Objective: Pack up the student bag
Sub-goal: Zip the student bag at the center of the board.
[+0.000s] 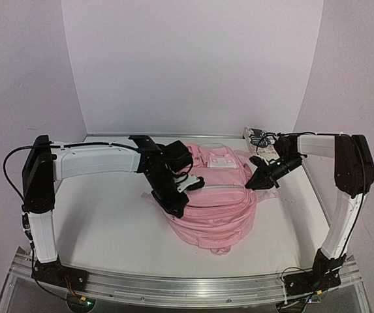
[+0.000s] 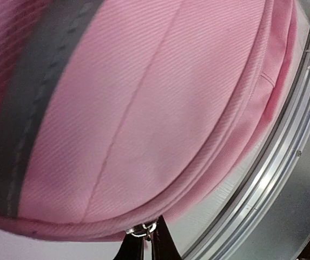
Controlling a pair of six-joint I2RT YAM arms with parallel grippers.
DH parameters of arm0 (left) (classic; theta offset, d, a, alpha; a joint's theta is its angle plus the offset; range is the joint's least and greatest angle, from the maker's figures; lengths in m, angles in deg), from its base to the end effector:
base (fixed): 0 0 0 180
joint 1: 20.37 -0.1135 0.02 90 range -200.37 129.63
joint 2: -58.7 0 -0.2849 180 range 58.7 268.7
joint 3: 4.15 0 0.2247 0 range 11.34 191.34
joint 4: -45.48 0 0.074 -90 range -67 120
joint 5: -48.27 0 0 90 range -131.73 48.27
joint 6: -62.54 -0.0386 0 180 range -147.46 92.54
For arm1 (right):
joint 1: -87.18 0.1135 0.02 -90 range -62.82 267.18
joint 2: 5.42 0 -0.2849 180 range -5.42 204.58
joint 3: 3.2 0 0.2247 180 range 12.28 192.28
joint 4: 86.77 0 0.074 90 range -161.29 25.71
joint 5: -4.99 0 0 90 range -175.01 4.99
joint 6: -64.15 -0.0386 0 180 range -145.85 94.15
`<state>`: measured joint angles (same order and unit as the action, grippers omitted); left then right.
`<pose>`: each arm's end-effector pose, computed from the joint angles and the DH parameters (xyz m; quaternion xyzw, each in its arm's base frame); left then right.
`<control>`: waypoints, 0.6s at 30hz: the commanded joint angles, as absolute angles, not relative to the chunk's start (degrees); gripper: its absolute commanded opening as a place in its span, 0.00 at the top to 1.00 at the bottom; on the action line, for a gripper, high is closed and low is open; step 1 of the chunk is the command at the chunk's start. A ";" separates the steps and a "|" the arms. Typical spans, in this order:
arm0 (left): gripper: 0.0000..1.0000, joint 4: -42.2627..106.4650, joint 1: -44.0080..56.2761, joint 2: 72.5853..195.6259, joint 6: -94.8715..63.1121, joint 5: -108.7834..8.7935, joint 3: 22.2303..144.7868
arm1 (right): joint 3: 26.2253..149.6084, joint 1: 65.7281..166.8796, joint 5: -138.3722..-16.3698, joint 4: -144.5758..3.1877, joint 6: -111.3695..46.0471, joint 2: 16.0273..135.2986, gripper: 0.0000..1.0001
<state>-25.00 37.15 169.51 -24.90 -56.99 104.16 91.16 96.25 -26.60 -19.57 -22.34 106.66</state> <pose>0.1946 -0.3246 0.2636 0.4697 0.8606 -0.1871 0.0612 0.3399 0.0876 0.2153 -0.1170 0.8644 0.4888 0.0150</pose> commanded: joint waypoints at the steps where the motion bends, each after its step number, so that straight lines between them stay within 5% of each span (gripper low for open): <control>1: 1.00 -22.31 40.72 171.95 -18.90 -56.52 108.06 | 87.91 98.57 -27.60 -27.65 -29.69 103.28 1.00; 9: 1.00 -17.14 41.03 180.72 -8.60 -54.89 120.52 | 85.33 101.23 -28.72 -28.65 -29.21 101.17 1.00; 18: 1.00 -14.14 30.86 176.69 -1.72 -50.01 114.32 | 83.44 105.75 -27.36 -36.46 -35.46 99.62 1.00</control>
<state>-27.99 39.58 179.34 -5.05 -59.54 115.30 84.57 98.87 -30.65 -32.86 -31.19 101.04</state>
